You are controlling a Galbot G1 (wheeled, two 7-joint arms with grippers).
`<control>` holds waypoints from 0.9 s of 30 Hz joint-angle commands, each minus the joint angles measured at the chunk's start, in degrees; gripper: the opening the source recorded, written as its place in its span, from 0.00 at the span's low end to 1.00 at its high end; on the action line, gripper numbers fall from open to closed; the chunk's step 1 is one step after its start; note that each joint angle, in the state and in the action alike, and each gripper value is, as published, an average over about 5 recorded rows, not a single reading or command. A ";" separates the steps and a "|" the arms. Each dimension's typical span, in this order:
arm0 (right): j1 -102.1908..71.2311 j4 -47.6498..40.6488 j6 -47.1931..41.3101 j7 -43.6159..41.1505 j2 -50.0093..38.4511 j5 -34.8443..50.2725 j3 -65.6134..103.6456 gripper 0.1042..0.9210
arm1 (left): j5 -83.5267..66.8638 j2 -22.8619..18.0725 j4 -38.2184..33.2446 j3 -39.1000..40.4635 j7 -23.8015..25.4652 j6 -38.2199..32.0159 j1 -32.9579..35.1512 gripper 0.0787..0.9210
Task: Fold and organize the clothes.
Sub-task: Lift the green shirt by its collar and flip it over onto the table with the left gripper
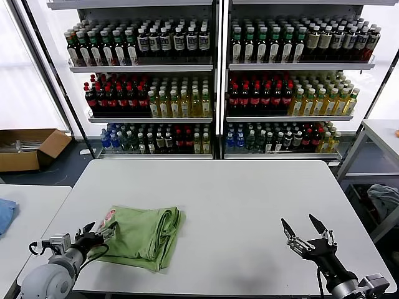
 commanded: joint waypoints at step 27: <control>0.85 -0.03 -0.48 0.29 -0.56 0.97 0.65 0.88 | 7.07 -4.72 -6.71 -7.12 0.27 -6.58 5.42 0.04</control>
